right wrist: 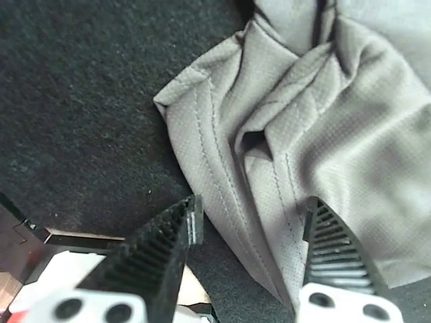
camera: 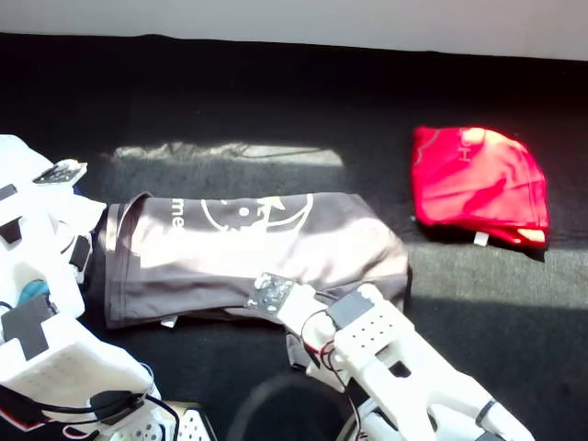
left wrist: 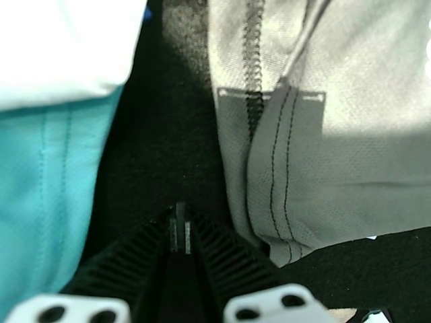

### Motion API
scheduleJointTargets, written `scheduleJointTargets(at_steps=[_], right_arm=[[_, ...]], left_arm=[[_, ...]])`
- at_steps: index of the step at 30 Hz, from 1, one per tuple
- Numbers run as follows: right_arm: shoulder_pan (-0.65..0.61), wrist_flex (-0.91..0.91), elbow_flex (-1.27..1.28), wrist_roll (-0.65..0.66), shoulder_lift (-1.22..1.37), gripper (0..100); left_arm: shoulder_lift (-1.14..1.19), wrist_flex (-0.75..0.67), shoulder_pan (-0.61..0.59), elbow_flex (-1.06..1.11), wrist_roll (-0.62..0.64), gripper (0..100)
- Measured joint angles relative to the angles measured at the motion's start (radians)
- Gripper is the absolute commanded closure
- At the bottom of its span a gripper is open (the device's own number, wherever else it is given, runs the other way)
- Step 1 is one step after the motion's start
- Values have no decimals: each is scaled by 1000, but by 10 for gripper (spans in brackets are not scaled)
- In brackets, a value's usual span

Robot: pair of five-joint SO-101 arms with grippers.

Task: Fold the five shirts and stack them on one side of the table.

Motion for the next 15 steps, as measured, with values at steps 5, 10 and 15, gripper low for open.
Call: scheduleJointTargets(at_steps=[5,10,15], right_arm=[[-63,-83,87,3,-8,757],[-77,-114,109,3,-8,781],[-49,-203,130,3,54,909]], left_arm=[[0,0,0,0,0,991],[0,0,0,0,0,991],[0,0,5,0,0,991]])
